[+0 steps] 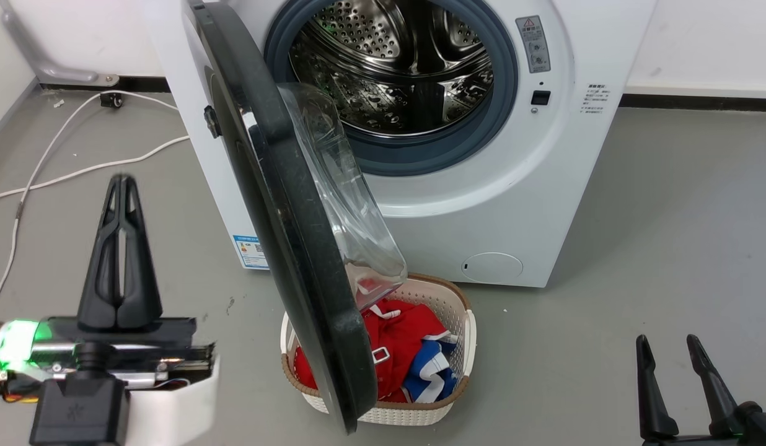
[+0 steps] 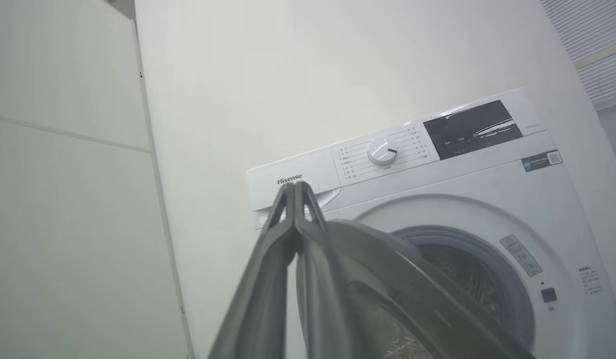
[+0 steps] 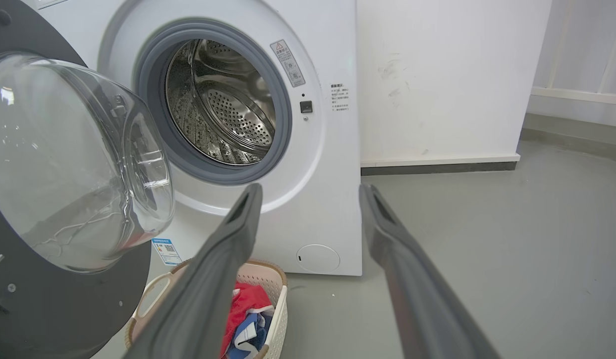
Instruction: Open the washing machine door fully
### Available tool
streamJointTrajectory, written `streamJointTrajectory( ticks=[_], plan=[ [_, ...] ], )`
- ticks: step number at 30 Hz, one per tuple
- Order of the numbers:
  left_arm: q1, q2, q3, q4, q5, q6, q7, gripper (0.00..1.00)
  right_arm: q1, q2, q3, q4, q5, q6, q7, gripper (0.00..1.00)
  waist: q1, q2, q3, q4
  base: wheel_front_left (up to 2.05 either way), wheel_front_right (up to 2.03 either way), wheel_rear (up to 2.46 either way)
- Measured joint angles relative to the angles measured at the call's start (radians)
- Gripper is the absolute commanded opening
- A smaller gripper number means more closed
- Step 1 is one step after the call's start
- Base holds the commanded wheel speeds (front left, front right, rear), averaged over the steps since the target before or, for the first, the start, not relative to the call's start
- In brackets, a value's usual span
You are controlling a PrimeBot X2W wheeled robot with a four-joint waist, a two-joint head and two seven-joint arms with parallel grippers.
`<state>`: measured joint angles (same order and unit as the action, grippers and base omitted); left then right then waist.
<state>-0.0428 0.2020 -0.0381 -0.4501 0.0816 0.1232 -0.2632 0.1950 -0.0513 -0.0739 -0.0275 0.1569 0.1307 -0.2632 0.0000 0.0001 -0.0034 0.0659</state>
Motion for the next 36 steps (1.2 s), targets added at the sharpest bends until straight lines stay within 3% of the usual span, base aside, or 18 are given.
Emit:
streamJointTrajectory(
  ticks=[8, 9, 11, 22, 36],
  plan=[
    [-0.096, 0.033, -0.135, -0.105, 0.033, -0.053, 0.0, 0.0, 0.0, 0.0, 0.009, 0.002, -0.01, 0.0, 0.0, 1.0, 0.0, 0.0, 0.002, -0.005, 0.0, 0.0, 0.0],
    [-0.122, 0.028, -0.206, -0.116, 0.04, -0.08, 0.0, 0.0, 0.0, 0.0, 0.009, 0.004, -0.011, 0.0, 0.0, 1.0, 0.0, 0.0, 0.003, -0.007, 0.0, 0.0, 0.0],
    [-0.131, 0.019, -0.25, -0.114, 0.04, -0.1, 0.0, 0.0, 0.0, 0.0, 0.009, 0.005, -0.015, 0.0, 0.0, 1.0, 0.0, 0.0, 0.003, -0.008, 0.0, 0.0, 0.0],
    [-0.103, -0.041, -0.489, 0.04, 0.009, -0.184, 0.014, 0.0, -0.002, 0.0, 0.014, -0.001, -0.021, 0.0, 0.0, 1.0, 0.0, 0.0, 0.004, -0.025, 0.0, 0.0, 0.0],
    [-0.01, -0.043, -0.63, 0.256, -0.037, -0.213, 0.012, 0.0, -0.005, 0.0, 0.013, -0.008, -0.026, 0.0, 0.0, 1.0, 0.0, 0.0, 0.026, -0.033, 0.0, 0.0, 0.0]
  ],
)
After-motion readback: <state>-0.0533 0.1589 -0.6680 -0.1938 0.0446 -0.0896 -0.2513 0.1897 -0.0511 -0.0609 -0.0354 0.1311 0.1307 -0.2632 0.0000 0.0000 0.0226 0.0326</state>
